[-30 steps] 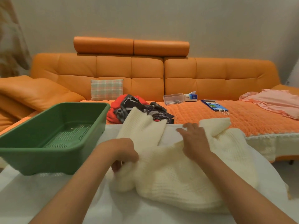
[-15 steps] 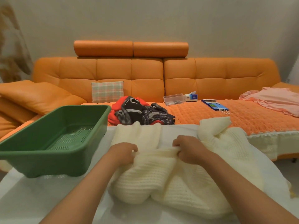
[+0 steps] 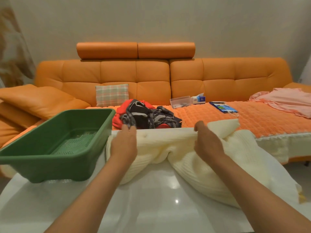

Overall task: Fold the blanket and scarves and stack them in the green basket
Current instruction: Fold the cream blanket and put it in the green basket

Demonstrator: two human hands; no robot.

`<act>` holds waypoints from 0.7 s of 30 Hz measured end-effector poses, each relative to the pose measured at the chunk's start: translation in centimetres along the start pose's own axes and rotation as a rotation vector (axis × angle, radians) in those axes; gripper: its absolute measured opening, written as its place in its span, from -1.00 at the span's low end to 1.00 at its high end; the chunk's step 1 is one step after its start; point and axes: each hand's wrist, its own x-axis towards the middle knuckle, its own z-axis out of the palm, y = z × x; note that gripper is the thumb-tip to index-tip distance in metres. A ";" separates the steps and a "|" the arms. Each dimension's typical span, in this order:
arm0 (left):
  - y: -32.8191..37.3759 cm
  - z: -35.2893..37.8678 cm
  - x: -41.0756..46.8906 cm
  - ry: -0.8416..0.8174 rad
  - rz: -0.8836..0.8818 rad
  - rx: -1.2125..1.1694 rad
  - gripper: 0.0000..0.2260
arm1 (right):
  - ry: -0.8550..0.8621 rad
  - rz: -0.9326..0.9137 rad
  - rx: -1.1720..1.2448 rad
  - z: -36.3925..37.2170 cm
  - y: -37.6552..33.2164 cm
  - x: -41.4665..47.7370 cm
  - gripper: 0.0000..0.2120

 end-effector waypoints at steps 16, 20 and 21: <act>-3.1 4.7 -2.3 -0.238 0.323 -0.025 -0.41 | -0.097 -0.027 -0.570 -2.7 2.6 -1.6 -0.72; -2.7 3.9 -2.1 -0.261 0.198 -0.196 -0.67 | -0.147 0.067 -0.696 -2.0 4.1 -2.2 -0.71; -2.4 3.5 -2.0 -0.253 0.196 -0.182 -0.67 | -0.093 -0.025 -0.676 -1.4 4.2 -2.4 -0.65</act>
